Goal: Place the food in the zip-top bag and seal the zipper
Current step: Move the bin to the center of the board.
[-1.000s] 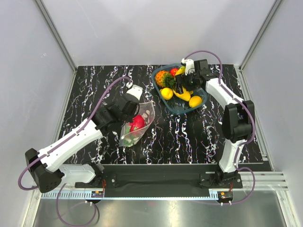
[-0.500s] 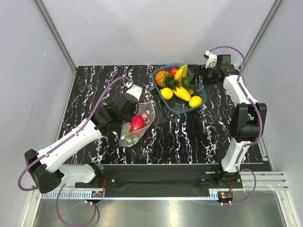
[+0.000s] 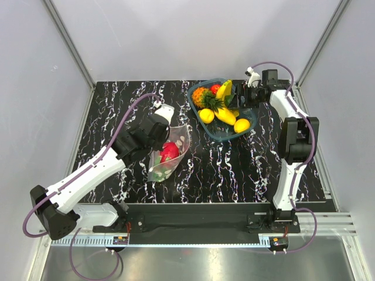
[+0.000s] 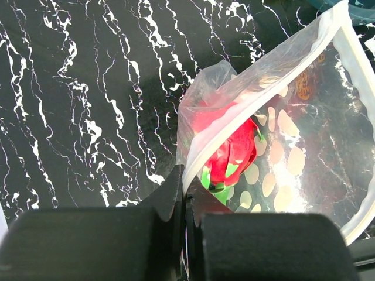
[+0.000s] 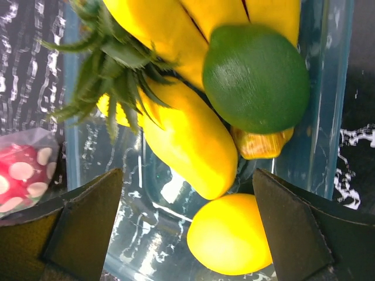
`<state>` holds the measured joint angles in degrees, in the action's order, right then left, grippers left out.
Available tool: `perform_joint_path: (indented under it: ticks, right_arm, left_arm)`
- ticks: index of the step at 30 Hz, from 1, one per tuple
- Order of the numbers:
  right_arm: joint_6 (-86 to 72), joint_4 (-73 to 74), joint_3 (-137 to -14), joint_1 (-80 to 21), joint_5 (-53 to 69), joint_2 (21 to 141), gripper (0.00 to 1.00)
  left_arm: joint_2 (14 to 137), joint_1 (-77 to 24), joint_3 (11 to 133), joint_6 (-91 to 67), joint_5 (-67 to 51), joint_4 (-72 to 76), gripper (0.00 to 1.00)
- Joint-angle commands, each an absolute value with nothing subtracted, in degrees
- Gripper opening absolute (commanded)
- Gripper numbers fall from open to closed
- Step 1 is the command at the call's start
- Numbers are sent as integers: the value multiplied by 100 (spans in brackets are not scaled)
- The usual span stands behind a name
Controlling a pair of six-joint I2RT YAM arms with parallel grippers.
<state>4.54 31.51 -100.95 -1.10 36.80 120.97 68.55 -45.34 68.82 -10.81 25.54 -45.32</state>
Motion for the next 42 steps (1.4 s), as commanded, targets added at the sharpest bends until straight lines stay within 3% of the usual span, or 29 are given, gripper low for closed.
perform_joint_path:
  ticks: [1,7,12,21,31,37,42]
  right_arm:
    - [299,3304,-10591,-79,4025,12129,100]
    - [-158,2410,-9739,-79,4384,11725,100]
    - [-290,2461,-9782,-105,4878,11777,100]
    - [-150,3269,-10476,-316,4684,12296,100]
    - [-256,2750,-9985,-764,4438,12050,100]
    - [-211,2594,-9124,-1046,3913,10823,100]
    - [209,3601,-10131,-1046,3508,10643,100]
  left_arm:
    - [6794,-4456,6961,-1020,2400,-4271,1]
    - [6812,-4403,6952,-1011,2285,-4280,1]
    - [6829,-4395,6970,-1011,2233,-4298,1]
    - [6829,-4377,6970,-1011,2136,-4298,1]
    - [6820,-4368,6961,-1011,2109,-4307,0]
    - [6812,-4377,6961,-1011,2145,-4307,0]
    - [6829,-4377,6970,-1011,2118,-4324,0]
